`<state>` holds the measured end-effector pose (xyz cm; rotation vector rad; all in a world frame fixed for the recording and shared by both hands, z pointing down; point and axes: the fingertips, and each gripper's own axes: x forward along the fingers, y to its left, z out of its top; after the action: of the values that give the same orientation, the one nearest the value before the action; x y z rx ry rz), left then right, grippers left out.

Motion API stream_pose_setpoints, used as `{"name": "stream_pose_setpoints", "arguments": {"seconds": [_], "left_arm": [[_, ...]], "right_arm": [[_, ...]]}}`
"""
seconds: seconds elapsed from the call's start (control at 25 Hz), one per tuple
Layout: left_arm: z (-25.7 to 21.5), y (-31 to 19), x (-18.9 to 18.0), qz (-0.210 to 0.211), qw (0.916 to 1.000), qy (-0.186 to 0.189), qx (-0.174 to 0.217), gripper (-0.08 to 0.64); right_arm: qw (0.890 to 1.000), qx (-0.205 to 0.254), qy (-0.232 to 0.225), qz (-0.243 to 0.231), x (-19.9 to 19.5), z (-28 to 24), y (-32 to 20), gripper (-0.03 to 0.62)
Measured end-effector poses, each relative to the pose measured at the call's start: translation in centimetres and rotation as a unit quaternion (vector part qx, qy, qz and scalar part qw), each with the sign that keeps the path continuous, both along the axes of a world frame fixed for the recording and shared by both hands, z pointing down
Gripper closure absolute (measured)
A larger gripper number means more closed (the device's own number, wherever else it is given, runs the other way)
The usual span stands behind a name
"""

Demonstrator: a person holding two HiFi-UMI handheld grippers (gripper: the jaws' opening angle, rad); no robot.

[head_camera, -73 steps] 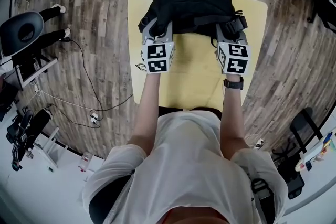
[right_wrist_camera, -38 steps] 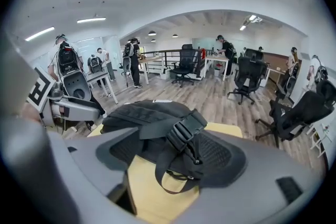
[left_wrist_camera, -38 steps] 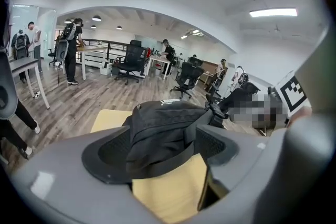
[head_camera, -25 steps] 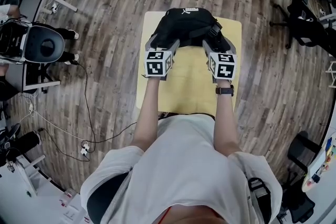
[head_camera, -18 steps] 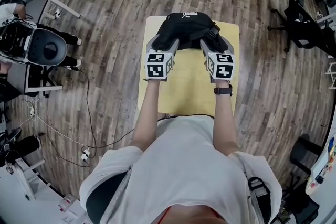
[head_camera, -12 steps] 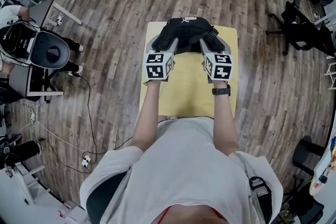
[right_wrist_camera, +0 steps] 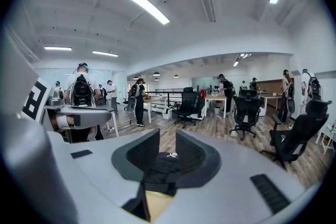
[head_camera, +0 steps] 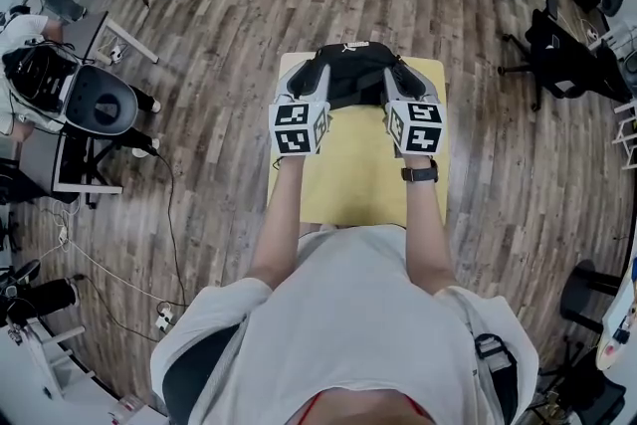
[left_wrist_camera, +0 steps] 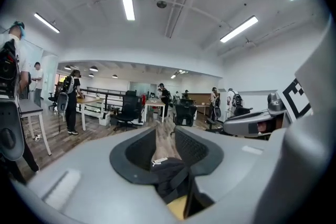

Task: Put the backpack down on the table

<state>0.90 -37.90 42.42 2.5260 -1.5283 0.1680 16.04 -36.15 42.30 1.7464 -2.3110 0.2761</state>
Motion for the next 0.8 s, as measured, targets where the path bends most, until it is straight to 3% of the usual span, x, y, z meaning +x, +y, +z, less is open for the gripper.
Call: {"name": "stream_pose_setpoints", "arguments": {"seconds": [0.08, 0.6, 0.8], "left_arm": [[-1.9, 0.4, -0.5, -0.012, 0.9996, 0.012, 0.024, 0.476], [-9.2, 3.2, -0.4, 0.0, 0.9935, 0.04, 0.106, 0.543], [-10.4, 4.0, -0.1, 0.002, 0.9924, 0.045, 0.115, 0.549]], "right_arm": [[1.0, 0.014, 0.0, 0.002, 0.0, -1.3, 0.5, 0.495], [0.995, 0.095, -0.003, 0.009, -0.4, -7.8, 3.2, 0.556], [0.993, 0.121, -0.001, 0.014, -0.1, -9.7, 4.1, 0.578]]}}
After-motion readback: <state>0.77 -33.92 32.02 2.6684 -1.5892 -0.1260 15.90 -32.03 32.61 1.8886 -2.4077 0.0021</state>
